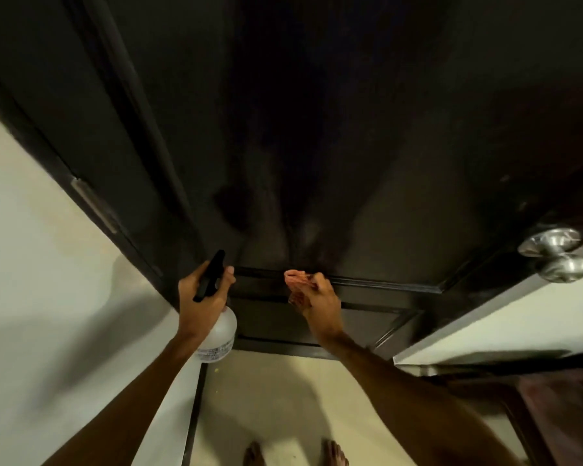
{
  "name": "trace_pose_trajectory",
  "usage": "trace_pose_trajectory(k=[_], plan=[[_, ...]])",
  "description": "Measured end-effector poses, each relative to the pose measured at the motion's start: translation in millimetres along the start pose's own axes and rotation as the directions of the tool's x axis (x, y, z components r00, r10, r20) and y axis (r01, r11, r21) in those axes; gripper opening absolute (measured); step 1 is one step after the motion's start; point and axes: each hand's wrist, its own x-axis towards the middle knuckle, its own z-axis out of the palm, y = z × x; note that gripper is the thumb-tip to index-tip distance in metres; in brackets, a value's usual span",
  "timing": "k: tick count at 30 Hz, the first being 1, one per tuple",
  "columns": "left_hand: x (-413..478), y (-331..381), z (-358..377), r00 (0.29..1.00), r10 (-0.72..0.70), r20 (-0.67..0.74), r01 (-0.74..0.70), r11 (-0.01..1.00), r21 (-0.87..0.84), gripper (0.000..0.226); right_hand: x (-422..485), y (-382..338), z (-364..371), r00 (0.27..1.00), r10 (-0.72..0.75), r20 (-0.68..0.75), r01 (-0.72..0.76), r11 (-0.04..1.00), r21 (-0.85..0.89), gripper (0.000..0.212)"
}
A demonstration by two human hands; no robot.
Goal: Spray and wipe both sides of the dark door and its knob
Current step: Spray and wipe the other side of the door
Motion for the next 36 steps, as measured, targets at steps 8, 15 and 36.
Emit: trace_pose_trajectory(k=[8, 15, 36], plan=[[-4.9, 23.6, 58.3, 0.992, 0.062, 0.107, -0.063, 0.998, 0.011, 0.025, 20.2, -26.2, -16.2, 0.178, 0.98, 0.086, -0.128, -0.064, 0.99, 0.042], [-4.6, 43.8, 95.0, 0.974, 0.136, 0.181, -0.137, 0.991, -0.01, 0.02, 22.0, -1.2, -42.7, 0.095, 0.991, 0.092, -0.036, -0.089, 0.995, 0.04], [-40.3, 89.9, 247.3, 0.896, 0.172, 0.409, -0.162, 0.985, -0.059, 0.019, -14.7, 119.0, -162.5, 0.168, 0.96, -0.223, -0.156, 0.249, 0.956, 0.04]])
